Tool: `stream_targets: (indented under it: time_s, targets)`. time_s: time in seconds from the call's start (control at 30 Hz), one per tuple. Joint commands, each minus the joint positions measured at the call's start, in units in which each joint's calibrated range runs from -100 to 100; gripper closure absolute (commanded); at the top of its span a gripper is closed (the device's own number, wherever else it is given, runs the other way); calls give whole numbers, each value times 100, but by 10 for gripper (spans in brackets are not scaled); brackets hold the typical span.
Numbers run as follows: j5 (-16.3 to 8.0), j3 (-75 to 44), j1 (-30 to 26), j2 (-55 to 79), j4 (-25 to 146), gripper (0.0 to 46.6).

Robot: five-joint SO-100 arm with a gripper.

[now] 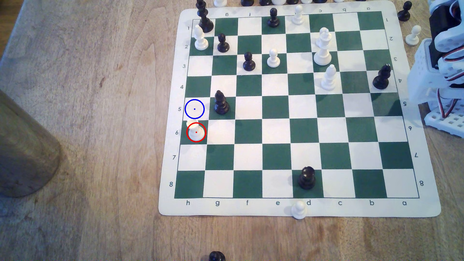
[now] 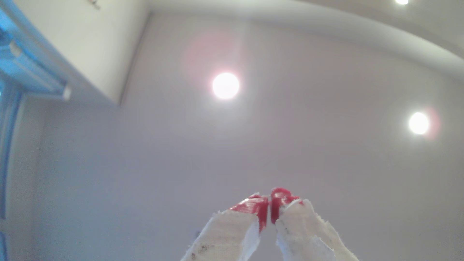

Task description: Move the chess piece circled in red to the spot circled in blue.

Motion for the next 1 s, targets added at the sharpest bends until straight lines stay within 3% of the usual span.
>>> stream_targets:
  time_s: [0.0, 0.23, 0.33, 0.43, 0.63, 0.77, 0.97]
  targets:
    - [10, 117, -300, 6, 208, 464]
    - [10, -834, -543, 6, 2592, 464]
    - [-24, -1505, -543, 6, 4582, 464]
    - [-15, -1904, -504, 6, 5466, 464]
    - [-34, -2639, -136, 6, 9422, 464]
    - [-34, -2883, -136, 31, 11183, 464]
    - [-39, -2856, -613, 608, 12076, 462]
